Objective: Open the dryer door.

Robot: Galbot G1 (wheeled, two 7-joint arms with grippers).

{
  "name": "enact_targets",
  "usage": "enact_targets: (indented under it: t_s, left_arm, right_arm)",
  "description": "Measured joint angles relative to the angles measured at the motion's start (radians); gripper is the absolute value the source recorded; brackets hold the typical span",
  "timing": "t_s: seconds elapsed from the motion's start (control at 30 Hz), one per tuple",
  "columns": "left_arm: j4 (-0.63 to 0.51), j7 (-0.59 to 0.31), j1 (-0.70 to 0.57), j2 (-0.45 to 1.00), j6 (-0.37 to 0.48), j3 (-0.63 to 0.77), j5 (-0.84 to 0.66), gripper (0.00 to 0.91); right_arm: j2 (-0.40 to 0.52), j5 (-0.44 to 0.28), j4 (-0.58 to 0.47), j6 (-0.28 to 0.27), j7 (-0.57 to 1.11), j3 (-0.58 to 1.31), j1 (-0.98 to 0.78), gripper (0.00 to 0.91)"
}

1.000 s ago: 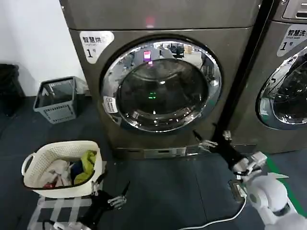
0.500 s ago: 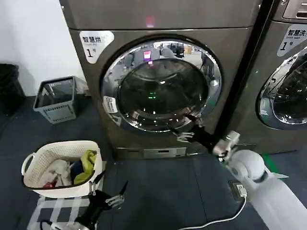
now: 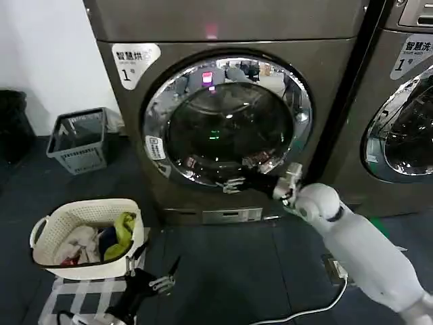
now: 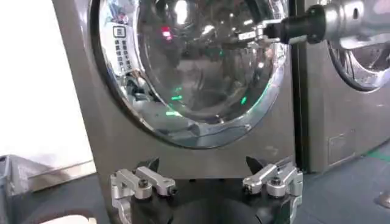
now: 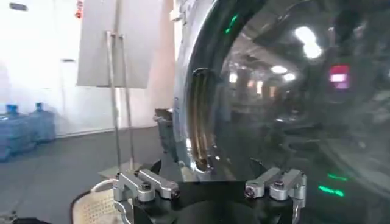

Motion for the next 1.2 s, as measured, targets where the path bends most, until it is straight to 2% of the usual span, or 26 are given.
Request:
enact_targets:
  t_s: [0.6, 1.2]
  left_arm:
    - [0.003, 0.001, -0.005, 0.000, 0.002, -0.001, -0.006, 0.907]
    - [0.005, 0.002, -0.007, -0.001, 0.003, -0.002, -0.010, 0.907]
  right_arm:
    - [0.149, 0.006, -0.179, 0.008, -0.041, -0.202, 0.208, 0.907]
    - [0.243, 0.008, -0.297, 0.033, -0.062, -0.276, 0.304, 0.907]
